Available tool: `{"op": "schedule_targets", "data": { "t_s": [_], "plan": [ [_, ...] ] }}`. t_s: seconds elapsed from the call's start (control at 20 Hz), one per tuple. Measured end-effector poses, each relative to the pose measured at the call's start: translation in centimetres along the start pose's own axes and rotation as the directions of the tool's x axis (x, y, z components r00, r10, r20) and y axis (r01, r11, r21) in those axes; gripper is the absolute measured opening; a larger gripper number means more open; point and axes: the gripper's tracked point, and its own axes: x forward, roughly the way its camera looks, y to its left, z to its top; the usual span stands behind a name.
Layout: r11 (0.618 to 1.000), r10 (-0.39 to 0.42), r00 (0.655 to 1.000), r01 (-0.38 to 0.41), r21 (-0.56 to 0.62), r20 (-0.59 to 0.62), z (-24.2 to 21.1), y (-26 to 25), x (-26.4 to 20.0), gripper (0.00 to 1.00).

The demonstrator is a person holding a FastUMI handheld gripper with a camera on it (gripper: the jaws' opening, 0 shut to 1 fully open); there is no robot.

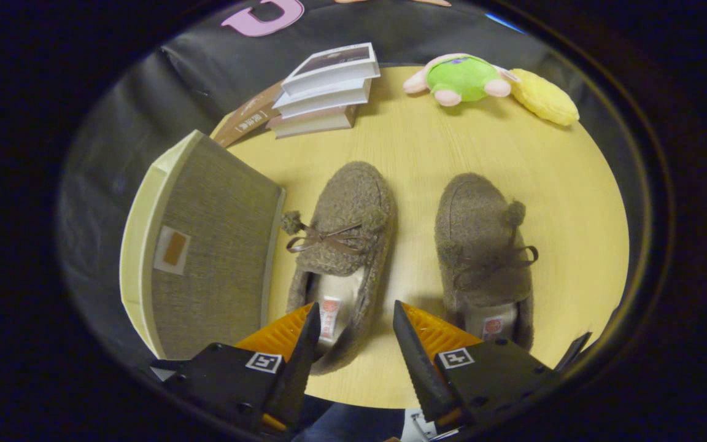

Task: Open the storage box then place both shoes into the box .Put the left shoe in first, then the right shoe, with the right side of both shoes facing outward in a uniform manner.

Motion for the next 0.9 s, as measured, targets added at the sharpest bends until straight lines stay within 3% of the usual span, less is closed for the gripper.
{"op": "schedule_targets", "data": {
  "t_s": [0.35, 0.4, 0.7, 0.9],
  "plan": [
    [0.999, 0.002, 1.0, -0.001, 0.043, -0.024, 0.3, 0.1, 2.3, 0.29],
    [0.998, -0.022, 1.0, 0.023, 0.054, -0.018, 0.6, -0.4, 2.2, 0.29],
    [0.997, -0.033, 0.999, 0.033, 0.072, -0.008, 0.5, -0.6, 2.4, 0.06],
    [0.997, 0.003, 1.0, -0.003, 0.074, 0.001, 0.4, -0.4, 2.2, 0.04]
  ]
}}
